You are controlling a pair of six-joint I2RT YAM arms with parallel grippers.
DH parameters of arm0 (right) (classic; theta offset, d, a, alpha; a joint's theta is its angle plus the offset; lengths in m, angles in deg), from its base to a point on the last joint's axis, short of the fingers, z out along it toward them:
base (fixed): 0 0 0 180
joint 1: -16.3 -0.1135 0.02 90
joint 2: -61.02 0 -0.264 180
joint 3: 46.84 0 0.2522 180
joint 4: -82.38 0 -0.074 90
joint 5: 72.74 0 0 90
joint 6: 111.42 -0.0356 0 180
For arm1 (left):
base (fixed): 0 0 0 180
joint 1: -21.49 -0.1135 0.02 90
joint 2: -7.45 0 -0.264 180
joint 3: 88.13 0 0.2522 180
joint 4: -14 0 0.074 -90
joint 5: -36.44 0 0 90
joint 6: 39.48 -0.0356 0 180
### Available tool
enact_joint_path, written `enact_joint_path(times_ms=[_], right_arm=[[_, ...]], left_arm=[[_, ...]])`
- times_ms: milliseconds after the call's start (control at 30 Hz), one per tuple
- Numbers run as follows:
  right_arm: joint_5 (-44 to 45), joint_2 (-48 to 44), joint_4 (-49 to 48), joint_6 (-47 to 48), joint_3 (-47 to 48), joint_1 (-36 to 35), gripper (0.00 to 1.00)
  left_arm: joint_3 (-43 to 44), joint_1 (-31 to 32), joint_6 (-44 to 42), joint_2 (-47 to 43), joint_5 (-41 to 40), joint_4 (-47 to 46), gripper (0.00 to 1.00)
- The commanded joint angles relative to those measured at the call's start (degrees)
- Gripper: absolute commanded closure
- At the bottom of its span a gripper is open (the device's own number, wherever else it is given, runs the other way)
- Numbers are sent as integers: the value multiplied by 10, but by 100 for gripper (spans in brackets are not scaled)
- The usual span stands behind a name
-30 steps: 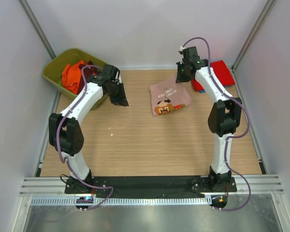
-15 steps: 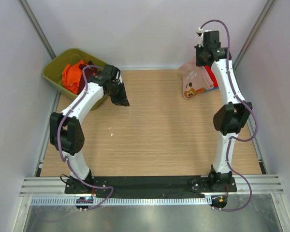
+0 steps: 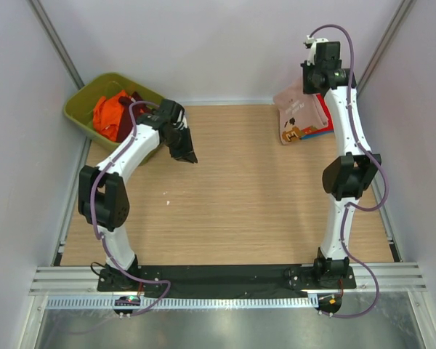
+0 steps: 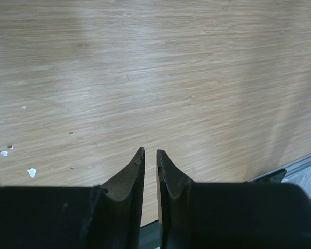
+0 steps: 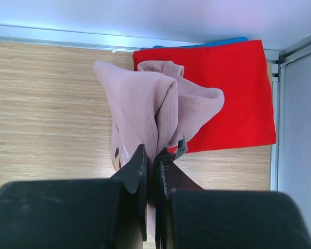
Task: Fold and stack the t-shirts
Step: Neatly place the folded tshirt to the corner
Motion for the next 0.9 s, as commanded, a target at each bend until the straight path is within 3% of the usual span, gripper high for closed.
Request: enact_joint_path(times_ms=[0, 867], right_arm=[[1, -4, -46, 11, 38, 6, 99], [-15, 36, -92, 9, 75, 65, 99]], left_arm=[[16, 6, -3, 3, 16, -6, 85], [40, 13, -3, 33, 22, 13, 85]])
